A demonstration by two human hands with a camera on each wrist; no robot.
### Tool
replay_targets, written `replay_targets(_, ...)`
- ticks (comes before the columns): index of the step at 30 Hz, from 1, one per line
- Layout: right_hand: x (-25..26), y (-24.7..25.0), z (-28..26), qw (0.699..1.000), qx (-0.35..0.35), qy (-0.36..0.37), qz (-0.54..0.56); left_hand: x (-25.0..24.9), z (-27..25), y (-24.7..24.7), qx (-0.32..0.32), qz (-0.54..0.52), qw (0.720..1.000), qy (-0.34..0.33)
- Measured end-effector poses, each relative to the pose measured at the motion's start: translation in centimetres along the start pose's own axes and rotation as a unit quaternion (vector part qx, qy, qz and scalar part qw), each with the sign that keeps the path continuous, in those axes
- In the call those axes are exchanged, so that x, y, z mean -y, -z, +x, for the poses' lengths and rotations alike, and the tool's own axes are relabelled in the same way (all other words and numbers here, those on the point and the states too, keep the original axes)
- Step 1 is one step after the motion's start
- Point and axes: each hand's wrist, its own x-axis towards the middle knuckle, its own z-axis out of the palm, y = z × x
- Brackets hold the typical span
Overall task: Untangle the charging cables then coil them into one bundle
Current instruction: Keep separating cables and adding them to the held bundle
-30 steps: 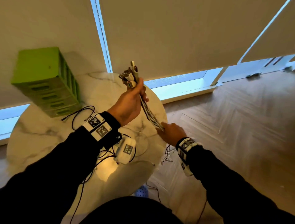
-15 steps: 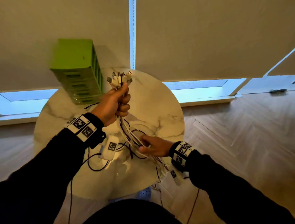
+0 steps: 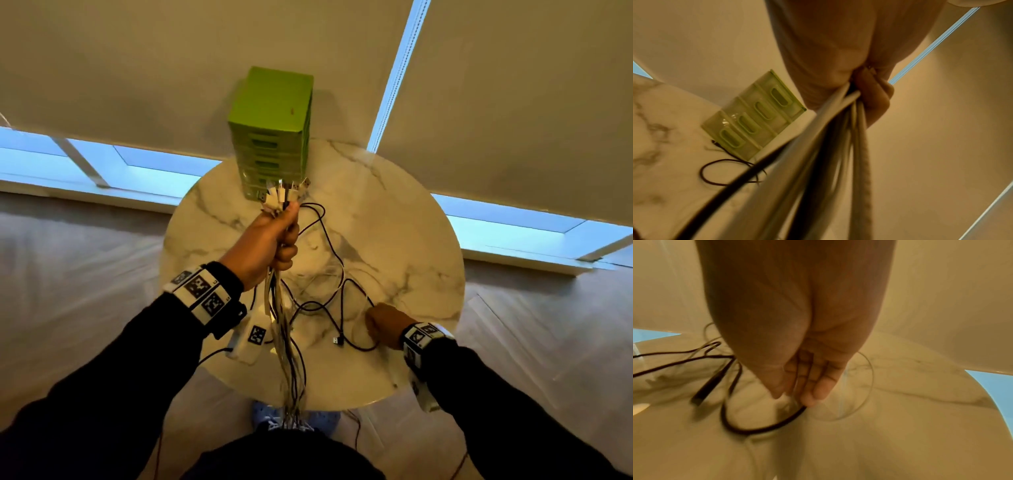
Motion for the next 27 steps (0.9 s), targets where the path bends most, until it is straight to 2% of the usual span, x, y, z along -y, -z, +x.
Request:
replay_targets(4, -0.2, 4.3, 1.7, 0.994, -0.095, -0.052, 0.027, 0.8, -0.5, 1.4, -0.021, -0.008, 1.0, 0.002)
replay_targets(6, 1.5, 6.5, 2.4, 0.982, -0.174, -0.019, 0.067, 1.0, -0.6, 2.0, -0.03, -0.018, 0.999, 0.002)
replay_targets(8, 4.0, 7.7, 3.4, 0.963, -0.248, 0.056, 0.087, 1.0, -0.5, 2.5, -0.037, -0.025, 0.999, 0.001)
replay_targets(9, 5.3, 7.9, 4.0, 0.958, -0.257, 0.097, 0.087, 1.0, -0.5, 2.7, -0.04, -0.024, 0.999, 0.0)
replay_targets(12, 8.7, 6.9, 5.8, 0.969, -0.175, 0.168, 0.038, 1.1, -0.5, 3.1, -0.045, -0.02, 0.999, 0.001)
replay_targets(14, 10.1, 5.5, 7.2, 0.98, -0.11, 0.166, -0.003, 1.0, -0.4, 3.5, -0.049, -0.016, 0.999, 0.004)
replay_targets(16, 10.8, 4.7, 8.5, 0.987, -0.077, 0.14, -0.011, 1.1, -0.2, 4.0, -0.056, -0.008, 0.998, 0.007)
replay_targets(19, 11.2, 5.0, 10.1, 0.992, -0.085, 0.096, -0.016, 1.3, 0.2, 5.0, -0.067, -0.006, 0.998, 0.014)
replay_targets(21, 11.8, 5.6, 11.1, 0.99, -0.114, 0.08, -0.032, 1.5, 0.4, 5.8, -0.077, -0.009, 0.997, 0.022)
replay_targets(24, 12.7, 5.8, 12.5, 0.983, -0.149, 0.106, -0.004, 1.7, 0.8, 6.7, -0.089, -0.01, 0.995, 0.035)
replay_targets(27, 13.4, 5.3, 13.6, 0.982, -0.143, 0.119, 0.027, 2.0, 1.1, 7.3, -0.094, -0.008, 0.994, 0.045)
